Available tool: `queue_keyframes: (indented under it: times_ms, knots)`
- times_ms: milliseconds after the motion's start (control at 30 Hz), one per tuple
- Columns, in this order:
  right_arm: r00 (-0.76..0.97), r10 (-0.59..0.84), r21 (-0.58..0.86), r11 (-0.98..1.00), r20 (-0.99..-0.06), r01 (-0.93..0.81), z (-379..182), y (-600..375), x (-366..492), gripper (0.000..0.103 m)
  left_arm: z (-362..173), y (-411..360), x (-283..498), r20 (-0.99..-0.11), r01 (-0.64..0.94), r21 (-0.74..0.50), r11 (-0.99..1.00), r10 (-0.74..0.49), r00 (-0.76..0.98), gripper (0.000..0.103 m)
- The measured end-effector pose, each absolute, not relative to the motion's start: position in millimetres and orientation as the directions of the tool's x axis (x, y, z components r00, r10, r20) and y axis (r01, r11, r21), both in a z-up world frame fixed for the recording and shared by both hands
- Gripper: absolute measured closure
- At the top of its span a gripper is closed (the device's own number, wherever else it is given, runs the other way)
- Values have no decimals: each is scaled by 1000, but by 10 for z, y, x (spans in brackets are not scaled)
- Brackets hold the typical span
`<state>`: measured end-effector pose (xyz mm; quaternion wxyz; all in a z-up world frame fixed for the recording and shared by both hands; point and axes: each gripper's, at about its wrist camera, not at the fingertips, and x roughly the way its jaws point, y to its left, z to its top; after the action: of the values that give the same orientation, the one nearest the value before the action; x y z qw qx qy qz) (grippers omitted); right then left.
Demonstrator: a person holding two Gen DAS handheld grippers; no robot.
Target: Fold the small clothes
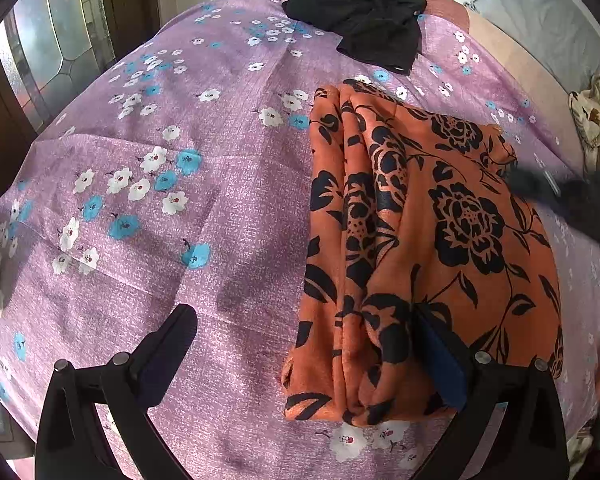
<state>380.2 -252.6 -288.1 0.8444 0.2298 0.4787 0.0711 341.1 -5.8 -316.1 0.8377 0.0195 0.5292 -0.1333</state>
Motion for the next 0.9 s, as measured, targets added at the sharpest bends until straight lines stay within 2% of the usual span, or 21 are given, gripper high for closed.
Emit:
queue_keyframes:
  times_ms: [133, 233, 333, 500, 900]
  knots:
    - [510, 325, 431, 897, -796, 101, -2893, -2582, 3296, 89, -3167, -67, 3377, -889, 237, -97, 967, -192, 417, 0]
    - [450, 341, 424, 901, -825, 94, -3134, -2528, 3047, 88, -3181, -96, 3320, -885, 237, -63, 969, -165, 436, 0]
    - [520, 333, 439, 894, -787, 92, -3280, -2528, 2896, 88, -3198, -102, 3279, -876, 223, -52, 973, -152, 458, 0]
    - [552, 343, 468, 878, -760, 98, -3249, -2605, 2813, 89, -3189, -120, 3220, -859, 227, -19, 974, -132, 495, 0]
    - [516, 371, 478, 874, -772, 87, -3291, -2580, 2833, 88, -3189, -179, 3226, -856, 228, 5, 974, -113, 504, 0]
